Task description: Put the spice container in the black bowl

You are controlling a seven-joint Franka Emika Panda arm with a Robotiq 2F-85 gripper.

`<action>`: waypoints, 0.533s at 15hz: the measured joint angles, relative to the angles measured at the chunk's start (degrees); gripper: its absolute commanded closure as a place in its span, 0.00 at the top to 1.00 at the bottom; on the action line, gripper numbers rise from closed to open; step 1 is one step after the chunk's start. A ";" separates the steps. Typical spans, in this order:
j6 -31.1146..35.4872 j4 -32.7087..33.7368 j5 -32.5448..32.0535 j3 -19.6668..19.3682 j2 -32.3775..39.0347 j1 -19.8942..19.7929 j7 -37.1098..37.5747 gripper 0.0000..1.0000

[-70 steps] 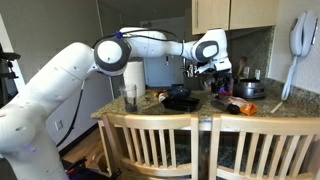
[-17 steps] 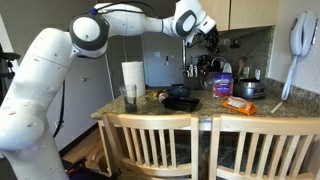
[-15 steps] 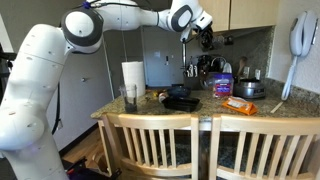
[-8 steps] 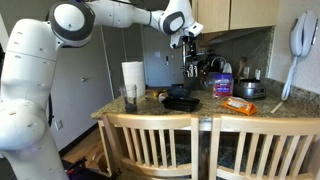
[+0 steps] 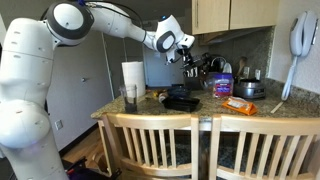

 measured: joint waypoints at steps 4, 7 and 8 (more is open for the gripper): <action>5.68 -6.56 -2.58 -0.31 -0.80 3.45 -0.51 0.32; 0.68 -8.13 -1.78 0.07 -1.26 3.64 -3.94 0.32; -1.16 -8.17 -1.64 0.05 -1.36 3.54 -4.79 0.32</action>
